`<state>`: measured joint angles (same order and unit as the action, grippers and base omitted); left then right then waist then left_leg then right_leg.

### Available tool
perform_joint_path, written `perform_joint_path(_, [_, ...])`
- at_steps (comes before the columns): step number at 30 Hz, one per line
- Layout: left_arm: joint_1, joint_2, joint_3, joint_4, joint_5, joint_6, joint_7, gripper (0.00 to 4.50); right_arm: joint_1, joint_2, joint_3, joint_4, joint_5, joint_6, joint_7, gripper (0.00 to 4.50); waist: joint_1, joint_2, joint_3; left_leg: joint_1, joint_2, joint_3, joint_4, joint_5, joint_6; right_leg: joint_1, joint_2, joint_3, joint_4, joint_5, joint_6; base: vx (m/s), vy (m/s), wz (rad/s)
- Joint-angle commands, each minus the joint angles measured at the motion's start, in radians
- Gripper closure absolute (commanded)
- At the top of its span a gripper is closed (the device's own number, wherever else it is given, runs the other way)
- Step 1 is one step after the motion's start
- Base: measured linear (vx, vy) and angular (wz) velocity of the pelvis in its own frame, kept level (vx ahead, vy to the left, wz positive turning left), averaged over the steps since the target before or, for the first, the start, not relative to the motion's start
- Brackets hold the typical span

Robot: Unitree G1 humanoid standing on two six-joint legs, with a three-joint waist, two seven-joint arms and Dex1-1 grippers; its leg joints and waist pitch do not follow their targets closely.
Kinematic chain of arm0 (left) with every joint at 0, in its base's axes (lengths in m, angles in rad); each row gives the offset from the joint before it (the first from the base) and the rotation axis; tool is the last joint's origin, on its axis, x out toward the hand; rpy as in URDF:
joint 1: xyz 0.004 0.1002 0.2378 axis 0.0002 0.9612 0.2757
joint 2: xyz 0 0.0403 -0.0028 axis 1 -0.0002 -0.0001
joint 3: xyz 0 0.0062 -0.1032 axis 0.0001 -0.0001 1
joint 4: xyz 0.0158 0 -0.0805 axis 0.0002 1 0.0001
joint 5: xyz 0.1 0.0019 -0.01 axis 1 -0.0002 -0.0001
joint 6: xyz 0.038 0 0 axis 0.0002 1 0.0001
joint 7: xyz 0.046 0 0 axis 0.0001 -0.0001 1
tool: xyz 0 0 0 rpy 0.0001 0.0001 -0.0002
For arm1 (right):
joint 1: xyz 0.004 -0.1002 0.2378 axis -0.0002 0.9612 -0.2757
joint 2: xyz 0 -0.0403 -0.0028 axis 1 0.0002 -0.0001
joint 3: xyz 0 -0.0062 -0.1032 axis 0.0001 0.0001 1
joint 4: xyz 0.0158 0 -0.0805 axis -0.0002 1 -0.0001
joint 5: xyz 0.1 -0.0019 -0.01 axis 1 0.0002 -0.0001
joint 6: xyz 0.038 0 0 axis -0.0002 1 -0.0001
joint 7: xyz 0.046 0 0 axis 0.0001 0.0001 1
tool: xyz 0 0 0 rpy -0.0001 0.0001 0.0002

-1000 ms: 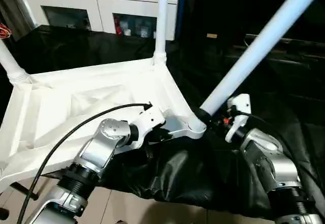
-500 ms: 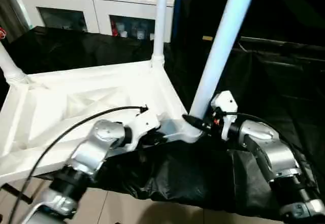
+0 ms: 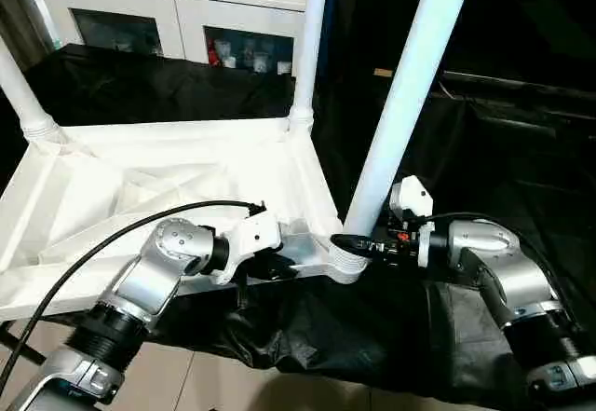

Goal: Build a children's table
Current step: Insert table leg to table base

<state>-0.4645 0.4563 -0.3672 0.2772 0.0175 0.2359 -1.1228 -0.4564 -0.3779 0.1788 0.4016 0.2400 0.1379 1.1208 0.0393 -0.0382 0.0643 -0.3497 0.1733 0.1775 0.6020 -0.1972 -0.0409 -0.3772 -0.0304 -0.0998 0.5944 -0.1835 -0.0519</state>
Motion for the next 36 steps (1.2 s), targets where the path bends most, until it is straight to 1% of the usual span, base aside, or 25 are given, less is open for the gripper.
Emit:
perform_joint_path(1, [-0.046, -0.031, 0.033, -0.011, -0.001, 0.016, 0.068, 4.50, 0.019, 0.045, 0.071, 0.130, -0.082, 0.019, -0.067, 2.62, 0.002, 0.004, -0.033, 0.010, 0.065, -0.036, -0.075, -0.246, 0.051, 0.029, -0.132, 0.066, -0.109, -0.513, -0.098, 0.000, 0.000, 0.00])
perform_joint_path(3, [-0.054, -0.046, 0.045, -0.008, 0.000, 0.039, 0.097, 4.50, -0.008, 0.069, 0.053, 0.183, -0.103, 0.007, -0.142, 2.62, -0.005, 0.004, -0.030, 0.010, 0.064, -0.039, -0.075, -0.272, 0.034, 0.028, -0.134, 0.063, -0.114, -0.569, -0.087, 0.000, 0.000, 0.00])
perform_joint_path(4, [-0.055, -0.048, 0.047, -0.007, 0.000, 0.042, 0.101, 4.50, -0.012, 0.073, 0.050, 0.190, -0.106, 0.005, -0.153, 2.62, -0.010, 0.004, -0.028, 0.009, 0.062, -0.043, -0.075, -0.293, 0.025, 0.030, -0.135, 0.057, -0.121, -0.614, -0.069, 0.000, 0.000, 0.00])
perform_joint_path(5, [-0.061, -0.057, 0.053, -0.006, 0.003, 0.059, 0.122, 4.50, -0.035, 0.095, 0.033, 0.233, -0.118, -0.010, -0.221, 2.62, -0.011, 0.005, -0.027, 0.009, 0.061, -0.045, -0.075, -0.304, 0.021, 0.029, -0.134, 0.055, -0.124, -0.634, -0.059, 0.000, 0.000, 0.00])
perform_joint_path(6, [-0.071, -0.070, 0.060, -0.007, 0.013, 0.087, 0.155, 4.50, -0.066, 0.126, 0.008, 0.286, -0.127, -0.017, -0.313, 2.62, -0.021, 0.010, -0.028, 0.009, 0.066, -0.054, -0.080, -0.335, 0.004, 0.032, -0.137, 0.046, -0.126, -0.629, -0.058, 0.000, 0.000, 0.00])
perform_joint_path(8, [-0.085, -0.087, 0.063, -0.008, 0.033, 0.120, 0.204, 4.50, -0.101, 0.165, -0.014, 0.339, -0.134, -0.025, -0.411, 2.62, -0.028, 0.016, -0.031, 0.010, 0.075, -0.061, -0.086, -0.361, -0.008, 0.036, -0.138, 0.040, -0.121, -0.575, -0.074, -0.019, 0.020, -0.10])
perform_joint_path(9, [-0.090, -0.092, 0.064, -0.009, 0.039, 0.130, 0.219, 4.50, -0.112, 0.177, -0.020, 0.353, -0.136, -0.023, -0.439, 2.62, -0.037, 0.015, -0.029, 0.003, 0.077, -0.067, -0.090, -0.387, -0.015, 0.042, -0.139, 0.030, -0.118, -0.543, -0.076, -0.039, 0.040, -0.20])
perform_joint_path(10, [-0.100, -0.103, 0.068, -0.010, 0.048, 0.153, 0.246, 4.50, -0.130, 0.198, -0.027, 0.374, -0.137, -0.019, -0.482, 2.62, -0.038, 0.015, -0.028, 0.009, 0.076, -0.066, -0.088, -0.415, -0.018, 0.039, -0.146, 0.028, -0.124, -0.554, -0.070, 0.000, 0.000, 0.00])
perform_joint_path(11, [-0.105, -0.110, 0.071, -0.012, 0.052, 0.169, 0.262, 4.50, -0.140, 0.210, -0.032, 0.386, -0.138, -0.015, -0.507, 2.62, -0.039, 0.014, -0.025, 0.019, 0.071, -0.061, -0.083, -0.421, -0.016, 0.029, -0.152, 0.031, -0.130, -0.571, -0.078, 0.000, 0.000, 0.00])
perform_joint_path(13, [-0.124, -0.132, 0.082, -0.015, 0.075, 0.227, 0.328, 4.50, -0.169, 0.245, -0.039, 0.421, -0.146, -0.016, -0.585, 2.62, -0.037, 0.015, -0.026, 0.018, 0.069, -0.057, -0.080, -0.396, -0.011, 0.030, -0.154, 0.030, -0.129, -0.564, -0.083, 0.000, 0.000, 0.00])
perform_joint_path(14, [-0.138, -0.153, 0.093, -0.017, 0.083, 0.273, 0.373, 4.50, -0.195, 0.273, -0.054, 0.455, -0.142, -0.017, -0.632, 2.62, -0.037, 0.016, -0.025, 0.013, 0.072, -0.060, -0.083, -0.386, -0.008, 0.034, -0.153, 0.025, -0.127, -0.541, -0.085, 0.000, 0.000, 0.00])
perform_joint_path(15, [-0.143, -0.160, 0.097, -0.019, 0.086, 0.287, 0.388, 4.50, -0.205, 0.284, -0.060, 0.467, -0.139, -0.017, -0.649, 2.62, -0.039, 0.018, -0.026, 0.013, 0.076, -0.059, -0.084, -0.385, -0.012, 0.033, -0.154, 0.026, -0.123, -0.522, -0.094, 0.000, 0.000, 0.00])
perform_joint_path(16, [-0.148, -0.169, 0.100, -0.023, 0.089, 0.300, 0.403, 4.50, -0.218, 0.298, -0.067, 0.481, -0.134, -0.013, -0.666, 2.62, -0.037, 0.019, -0.028, 0.014, 0.077, -0.061, -0.084, -0.383, -0.014, 0.033, -0.155, 0.024, -0.121, -0.504, -0.097, 0.000, 0.000, 0.00])
perform_joint_path(18, [-0.150, -0.181, 0.098, -0.036, 0.092, 0.316, 0.413, 4.50, -0.238, 0.322, -0.073, 0.511, -0.132, -0.017, -0.684, 2.62, -0.033, 0.017, -0.028, 0.011, 0.077, -0.055, -0.085, -0.358, -0.009, 0.031, -0.157, 0.034, -0.114, -0.439, -0.123, 0.000, 0.000, 0.00])
perform_joint_path(19, [-0.147, -0.183, 0.095, -0.042, 0.091, 0.314, 0.412, 4.50, -0.243, 0.329, -0.074, 0.517, -0.131, -0.018, -0.685, 2.62, -0.031, 0.012, -0.030, 0.006, 0.076, -0.053, -0.084, -0.328, -0.001, 0.035, -0.159, 0.038, -0.108, -0.413, -0.134, 0.000, 0.000, 0.00])
perform_joint_path(21, [-0.140, -0.187, 0.086, -0.062, 0.088, 0.323, 0.412, 4.50, -0.259, 0.351, -0.077, 0.547, -0.135, -0.028, -0.694, 2.62, -0.028, 0.013, -0.034, 0.001, 0.076, -0.047, -0.083, -0.273, 0.012, 0.037, -0.160, 0.043, -0.101, -0.358, -0.147, 0.000, 0.000, 0.00])
perform_joint_path(24, [-0.136, -0.184, 0.082, -0.069, 0.086, 0.325, 0.412, 4.50, -0.261, 0.356, -0.072, 0.551, -0.140, -0.031, -0.693, 2.62, -0.022, 0.012, -0.034, 0.002, 0.073, -0.041, -0.079, -0.225, 0.032, 0.037, -0.156, 0.043, -0.099, -0.339, -0.156, 0.000, 0.000, 0.00])
perform_joint_path(25, [-0.134, -0.184, 0.082, -0.072, 0.086, 0.328, 0.411, 4.50, -0.263, 0.357, -0.070, 0.554, -0.143, -0.032, -0.694, 2.62, -0.019, 0.007, -0.037, -0.001, 0.073, -0.040, -0.080, -0.200, 0.040, 0.042, -0.156, 0.041, -0.096, -0.332, -0.155, 0.000, 0.000, 0.00])
perform_joint_path(27, [-0.128, -0.180, 0.080, -0.091, 0.084, 0.348, 0.411, 4.50, -0.276, 0.365, -0.068, 0.586, -0.155, -0.055, -0.691, 2.62, -0.018, 0.009, -0.038, 0.000, 0.076, -0.040, -0.081, -0.185, 0.040, 0.041, -0.155, 0.040, -0.095, -0.336, -0.151, 0.000, 0.000, 0.00])
perform_joint_path(29, [-0.126, -0.178, 0.079, -0.095, 0.084, 0.348, 0.411, 4.50, -0.281, 0.368, -0.072, 0.593, -0.153, -0.062, -0.684, 2.62, -0.018, 0.011, -0.038, -0.002, 0.077, -0.040, -0.082, -0.177, 0.040, 0.042, -0.155, 0.040, -0.096, -0.324, -0.158, 0.000, 0.000, 0.00])
perform_joint_path(30, [-0.125, -0.173, 0.077, -0.096, 0.083, 0.340, 0.405, 4.50, -0.283, 0.368, -0.080, 0.589, -0.142, -0.063, -0.668, 2.27, -0.019, 0.011, -0.037, -0.001, 0.079, -0.041, -0.083, -0.178, 0.038, 0.041, -0.154, 0.040, -0.095, -0.319, -0.158, 0.000, 0.000, 0.00])
perform_joint_path(32, [-0.123, -0.168, 0.075, -0.100, 0.080, 0.335, 0.399, 4.50, -0.288, 0.368, -0.088, 0.584, -0.136, -0.067, -0.655, 2.27, -0.020, 0.012, -0.038, 0.001, 0.080, -0.041, -0.084, -0.192, 0.033, 0.041, -0.154, 0.040, -0.095, -0.325, -0.159, 0.000, 0.000, 0.00])
perform_joint_path(34, [-0.123, -0.164, 0.074, -0.101, 0.079, 0.331, 0.397, 4.50, -0.293, 0.366, -0.090, 0.581, -0.138, -0.074, -0.651, 1.86, -0.022, 0.013, -0.039, 0.002, 0.082, -0.042, -0.085, -0.199, 0.027, 0.041, -0.154, 0.042, -0.093, -0.317, -0.166, 0.000, 0.000, 0.00])
perform_joint_path(35, [-0.122, -0.163, 0.073, -0.101, 0.078, 0.329, 0.395, 4.50, -0.293, 0.366, -0.089, 0.579, -0.138, -0.076, -0.647, 1.82, -0.021, 0.014, -0.039, 0.002, 0.082, -0.042, -0.085, -0.197, 0.026, 0.041, -0.155, 0.042, -0.093, -0.310, -0.169, 0.000, 0.000, 0.00])
perform_joint_path(36, [-0.120, -0.159, 0.072, -0.105, 0.073, 0.322, 0.386, 4.50, -0.294, 0.364, -0.089, 0.565, -0.134, -0.084, -0.626, 1.75, -0.018, 0.016, -0.044, 0.002, 0.083, -0.041, -0.083, -0.173, 0.026, 0.043, -0.157, 0.045, -0.088, -0.268, -0.182, 0.000, 0.000, 0.00])
